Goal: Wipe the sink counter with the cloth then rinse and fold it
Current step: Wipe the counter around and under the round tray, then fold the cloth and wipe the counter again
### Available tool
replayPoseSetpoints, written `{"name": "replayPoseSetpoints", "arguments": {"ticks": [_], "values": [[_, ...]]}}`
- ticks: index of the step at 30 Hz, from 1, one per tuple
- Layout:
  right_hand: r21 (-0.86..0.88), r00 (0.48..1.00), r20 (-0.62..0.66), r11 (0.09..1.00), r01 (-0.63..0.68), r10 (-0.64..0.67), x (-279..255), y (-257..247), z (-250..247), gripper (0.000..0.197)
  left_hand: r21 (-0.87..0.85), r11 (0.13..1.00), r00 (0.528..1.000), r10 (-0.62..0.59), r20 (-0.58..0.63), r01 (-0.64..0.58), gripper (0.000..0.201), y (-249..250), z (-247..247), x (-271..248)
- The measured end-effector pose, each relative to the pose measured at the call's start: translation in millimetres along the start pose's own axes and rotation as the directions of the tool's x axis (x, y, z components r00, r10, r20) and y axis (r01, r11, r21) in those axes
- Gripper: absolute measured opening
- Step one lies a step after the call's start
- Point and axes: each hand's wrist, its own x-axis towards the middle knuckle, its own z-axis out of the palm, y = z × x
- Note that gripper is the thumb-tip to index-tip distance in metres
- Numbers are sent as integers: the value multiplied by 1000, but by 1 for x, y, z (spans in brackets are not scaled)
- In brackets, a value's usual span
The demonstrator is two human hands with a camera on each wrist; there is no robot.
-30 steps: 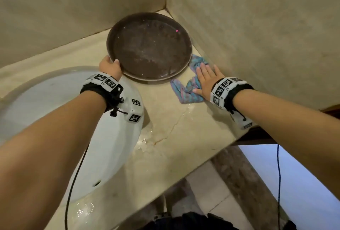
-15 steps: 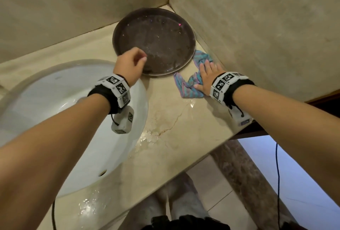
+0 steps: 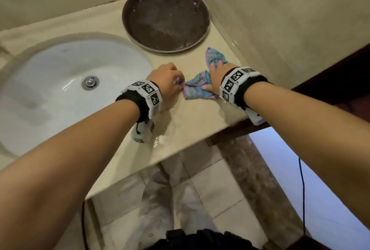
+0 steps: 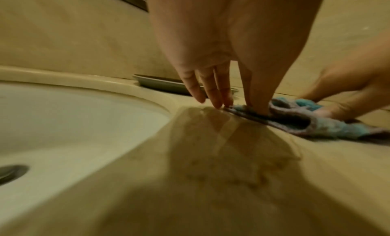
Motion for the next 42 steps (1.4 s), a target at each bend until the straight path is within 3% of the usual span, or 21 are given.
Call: {"name": "replayPoseSetpoints", "arguments": {"ticks": [4,7,10,13,20,29,34,37,40,42], "values": [[-193,988,43,969,155,-149,-24,-12,1,56,38,997,997,-74,14,74,27,-1,4,-32],[-177,980,45,964,199,-194,-36,-28,-7,42,73,987,983,-148,105,141,32,-4,1,-62],[-24,979,-22,979,203,-203,-49,-51,-13,47,110,972,959,-226,169,209,32,-12,-1,-93],[-69,958,-96,962,264,-269,-57,-77,-17,50,115,947,918,-319,233,300,29,-26,0,-124],[-139,902,-120,907,398,-415,-66,-154,-33,62,55,881,833,-463,302,470,21,-78,-8,-186],[-162,858,-112,861,482,-501,-95,-253,-60,55,63,833,779,-538,324,549,33,-140,-21,-266],[-126,808,-153,822,556,-570,-114,-314,-78,41,36,826,792,-551,263,563,24,-172,-33,-321],[-19,809,-228,833,553,-542,-124,-335,-101,36,-18,806,794,-580,185,592,17,-189,-48,-345],[174,799,-320,798,577,-508,-126,-339,-131,36,-240,752,788,-602,131,614,40,-202,-64,-355],[302,784,-362,733,610,-504,-125,-336,-150,25,-419,715,802,-594,59,560,63,-203,-78,-354]]}}
